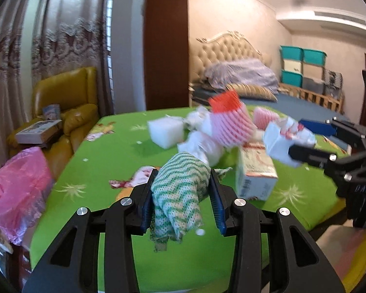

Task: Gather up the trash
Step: 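Carry the striped cloth and paper cup to the pink bin and release both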

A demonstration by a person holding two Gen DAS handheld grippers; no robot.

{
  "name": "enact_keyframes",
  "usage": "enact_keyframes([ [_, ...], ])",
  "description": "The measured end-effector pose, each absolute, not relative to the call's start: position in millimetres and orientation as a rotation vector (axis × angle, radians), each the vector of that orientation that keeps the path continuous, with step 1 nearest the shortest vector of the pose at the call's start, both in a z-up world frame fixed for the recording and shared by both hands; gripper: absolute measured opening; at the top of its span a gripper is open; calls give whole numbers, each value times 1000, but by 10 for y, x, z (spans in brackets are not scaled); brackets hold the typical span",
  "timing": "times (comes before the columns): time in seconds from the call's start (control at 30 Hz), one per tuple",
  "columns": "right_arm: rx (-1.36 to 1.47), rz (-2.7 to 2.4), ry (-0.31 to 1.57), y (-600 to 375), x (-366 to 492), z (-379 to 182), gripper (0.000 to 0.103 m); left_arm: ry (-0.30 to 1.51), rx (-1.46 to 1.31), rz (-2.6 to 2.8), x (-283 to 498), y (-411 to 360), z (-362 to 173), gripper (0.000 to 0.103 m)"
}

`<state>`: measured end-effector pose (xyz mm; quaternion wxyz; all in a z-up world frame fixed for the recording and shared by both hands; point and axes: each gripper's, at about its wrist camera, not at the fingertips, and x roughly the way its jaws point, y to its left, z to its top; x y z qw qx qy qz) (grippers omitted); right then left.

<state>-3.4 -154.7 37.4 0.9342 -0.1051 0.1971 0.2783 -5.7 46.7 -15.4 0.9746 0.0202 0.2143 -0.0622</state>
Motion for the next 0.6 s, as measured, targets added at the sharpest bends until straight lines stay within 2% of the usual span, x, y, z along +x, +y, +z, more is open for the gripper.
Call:
enact_keyframes([
  [0.6, -213, 788, 474, -418, 353, 539, 68, 298, -67, 186, -516, 1499, 144, 38],
])
